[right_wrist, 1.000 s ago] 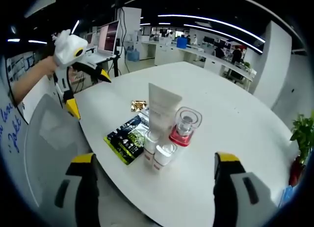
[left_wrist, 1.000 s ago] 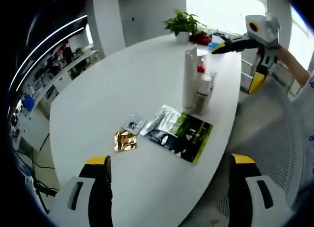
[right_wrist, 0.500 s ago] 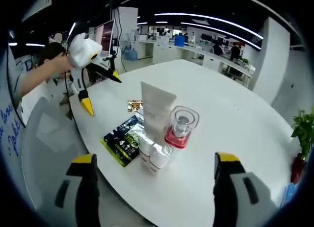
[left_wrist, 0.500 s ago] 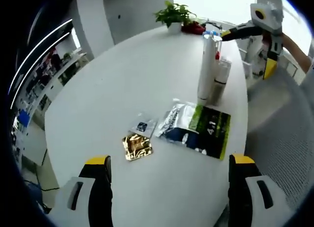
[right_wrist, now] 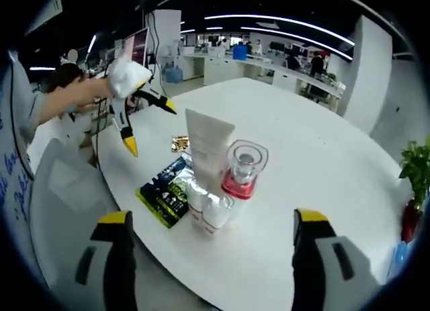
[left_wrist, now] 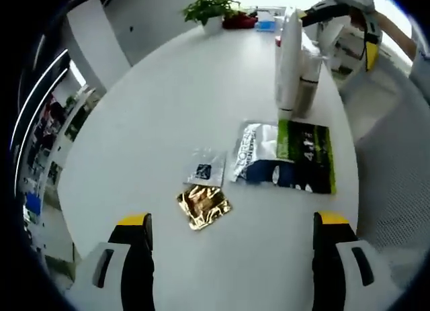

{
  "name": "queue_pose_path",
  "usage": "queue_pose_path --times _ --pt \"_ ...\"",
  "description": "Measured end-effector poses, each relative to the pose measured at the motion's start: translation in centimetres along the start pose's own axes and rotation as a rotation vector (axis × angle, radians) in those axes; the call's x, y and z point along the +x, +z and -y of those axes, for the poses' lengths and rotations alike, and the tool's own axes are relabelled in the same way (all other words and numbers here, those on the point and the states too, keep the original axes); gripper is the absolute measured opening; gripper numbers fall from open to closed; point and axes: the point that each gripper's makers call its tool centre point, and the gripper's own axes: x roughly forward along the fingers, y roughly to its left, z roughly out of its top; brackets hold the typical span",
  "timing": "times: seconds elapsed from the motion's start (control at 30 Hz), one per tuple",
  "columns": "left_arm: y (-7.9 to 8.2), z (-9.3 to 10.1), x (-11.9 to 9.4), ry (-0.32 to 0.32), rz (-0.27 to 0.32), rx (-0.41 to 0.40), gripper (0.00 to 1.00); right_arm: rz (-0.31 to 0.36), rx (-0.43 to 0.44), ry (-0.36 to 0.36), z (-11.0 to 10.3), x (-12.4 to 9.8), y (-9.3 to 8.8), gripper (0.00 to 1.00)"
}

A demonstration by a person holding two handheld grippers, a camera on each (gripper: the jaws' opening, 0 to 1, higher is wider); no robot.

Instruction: Arrange the skincare products in the storage area until every visible bottle or jar stands upright without overlapping.

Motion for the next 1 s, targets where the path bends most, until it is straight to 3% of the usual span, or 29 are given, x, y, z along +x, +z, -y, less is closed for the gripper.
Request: queue_pose_path --times 0.13,0.23,0.53,1.0 --pt "-0.2 -0.8 0.5 -0.003 -0.013 0.043 0.93 -0.012 0.003 -0.009 0.1 -0.1 -0.3 0.99" --pt "-0.7 -1.7 1.0 -0.025 -0.048 0.119 0.91 -0.015 0.013 -0.012 0.0 -0.1 -0.5 0.99" --pt "-0.7 -2.0 2.3 -0.103 -0.081 0.275 0.8 -0.031 0.02 -0.026 0.0 -0.3 -1.0 0.98" --pt "-2.1 -3.9 4.5 -0.165 -0.126 0.359 0.62 -0.057 0.043 -0.044 0.1 -0.5 -1.6 0.96"
